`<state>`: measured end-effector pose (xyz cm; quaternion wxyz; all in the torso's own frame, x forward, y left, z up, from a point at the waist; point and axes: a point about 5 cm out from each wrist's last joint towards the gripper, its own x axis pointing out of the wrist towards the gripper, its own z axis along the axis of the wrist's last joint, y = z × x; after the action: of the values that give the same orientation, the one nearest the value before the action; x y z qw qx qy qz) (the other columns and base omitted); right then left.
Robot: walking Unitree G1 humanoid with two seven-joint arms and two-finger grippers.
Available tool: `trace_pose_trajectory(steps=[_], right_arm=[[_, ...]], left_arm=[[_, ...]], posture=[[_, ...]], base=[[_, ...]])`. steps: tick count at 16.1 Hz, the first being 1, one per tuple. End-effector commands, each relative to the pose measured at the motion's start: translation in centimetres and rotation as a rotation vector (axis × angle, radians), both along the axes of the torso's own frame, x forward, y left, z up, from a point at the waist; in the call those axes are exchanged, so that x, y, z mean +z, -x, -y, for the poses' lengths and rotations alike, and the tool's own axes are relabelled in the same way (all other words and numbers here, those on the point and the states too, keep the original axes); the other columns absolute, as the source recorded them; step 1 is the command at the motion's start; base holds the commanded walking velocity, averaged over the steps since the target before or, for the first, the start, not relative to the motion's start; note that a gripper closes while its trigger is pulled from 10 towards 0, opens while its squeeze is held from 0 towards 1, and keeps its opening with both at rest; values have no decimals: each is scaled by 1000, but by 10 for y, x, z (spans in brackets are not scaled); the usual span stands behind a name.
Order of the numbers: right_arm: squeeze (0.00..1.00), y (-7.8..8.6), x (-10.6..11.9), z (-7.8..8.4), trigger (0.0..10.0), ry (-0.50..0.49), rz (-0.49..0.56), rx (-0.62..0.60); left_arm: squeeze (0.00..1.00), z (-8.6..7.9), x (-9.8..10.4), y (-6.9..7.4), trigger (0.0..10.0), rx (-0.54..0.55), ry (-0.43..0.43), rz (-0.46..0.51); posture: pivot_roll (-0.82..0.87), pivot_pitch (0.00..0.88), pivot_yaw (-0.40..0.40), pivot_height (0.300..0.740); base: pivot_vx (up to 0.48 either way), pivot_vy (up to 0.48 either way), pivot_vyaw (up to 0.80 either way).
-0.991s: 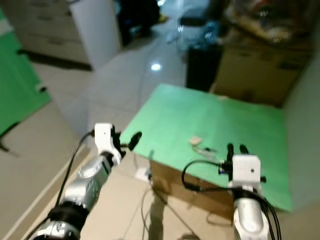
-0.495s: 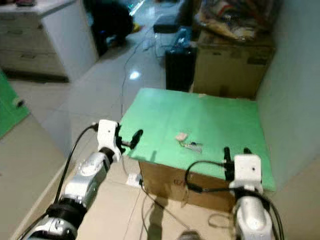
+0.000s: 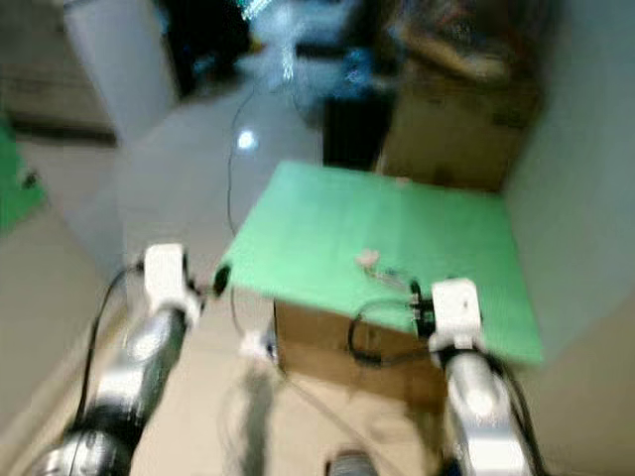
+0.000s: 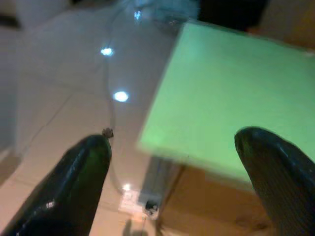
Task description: Hang keys on a hook
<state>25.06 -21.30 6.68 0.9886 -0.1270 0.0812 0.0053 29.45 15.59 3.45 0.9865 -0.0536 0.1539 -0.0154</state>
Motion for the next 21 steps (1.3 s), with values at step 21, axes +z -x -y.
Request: trace_pose_trajectory(steps=[21], right_arm=[[0,-19,-9,-7,10000,-42,10,-8]], left_arm=[[0,16,28,-24,10000,-152,-55,125]], posture=[[-77,0,-20,624]], base=[[0,-147,-183]])
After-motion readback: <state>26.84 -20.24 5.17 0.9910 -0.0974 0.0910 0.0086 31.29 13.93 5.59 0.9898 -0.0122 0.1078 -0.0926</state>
